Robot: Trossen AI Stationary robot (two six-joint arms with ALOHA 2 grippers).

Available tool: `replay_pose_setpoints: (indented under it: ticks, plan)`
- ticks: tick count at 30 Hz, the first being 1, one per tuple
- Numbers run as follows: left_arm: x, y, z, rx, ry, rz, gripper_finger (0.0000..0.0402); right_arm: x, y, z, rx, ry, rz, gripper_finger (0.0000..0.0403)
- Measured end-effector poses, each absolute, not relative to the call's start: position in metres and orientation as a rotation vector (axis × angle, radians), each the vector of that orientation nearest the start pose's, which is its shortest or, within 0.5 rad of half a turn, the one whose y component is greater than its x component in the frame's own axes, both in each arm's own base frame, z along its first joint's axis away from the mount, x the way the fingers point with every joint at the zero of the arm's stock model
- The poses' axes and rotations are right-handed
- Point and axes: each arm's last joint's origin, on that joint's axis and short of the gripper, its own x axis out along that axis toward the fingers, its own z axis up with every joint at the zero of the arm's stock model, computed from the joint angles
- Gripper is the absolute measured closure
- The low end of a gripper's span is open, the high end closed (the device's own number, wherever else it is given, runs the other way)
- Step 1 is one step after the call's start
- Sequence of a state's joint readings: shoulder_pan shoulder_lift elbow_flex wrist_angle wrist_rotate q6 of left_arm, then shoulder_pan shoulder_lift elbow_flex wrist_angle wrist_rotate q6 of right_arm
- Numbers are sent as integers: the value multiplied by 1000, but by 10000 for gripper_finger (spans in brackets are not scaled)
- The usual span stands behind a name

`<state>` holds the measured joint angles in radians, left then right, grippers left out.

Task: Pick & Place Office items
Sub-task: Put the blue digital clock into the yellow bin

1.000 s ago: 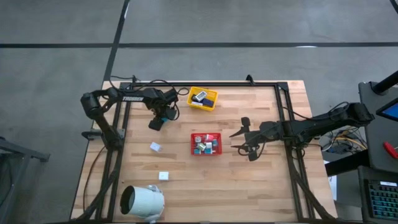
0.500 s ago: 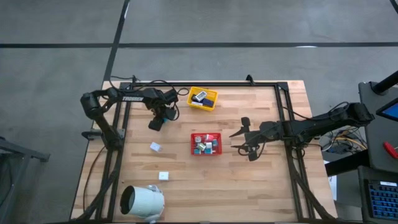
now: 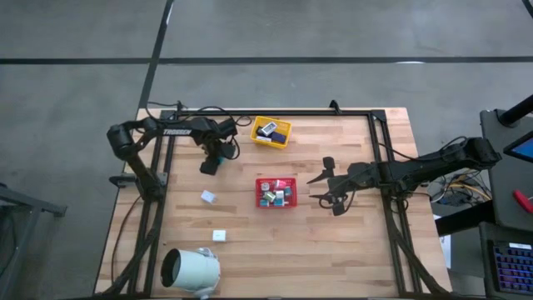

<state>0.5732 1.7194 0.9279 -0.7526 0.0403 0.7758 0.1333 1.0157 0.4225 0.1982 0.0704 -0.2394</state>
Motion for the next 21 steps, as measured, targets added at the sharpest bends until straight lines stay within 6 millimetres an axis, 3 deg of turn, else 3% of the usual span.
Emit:
replay_pose_setpoints:
  ticks: [21]
  plan:
    - [261, 153, 173, 17, 940, -165, 253, 205, 25, 203, -284, 383, 114, 202]
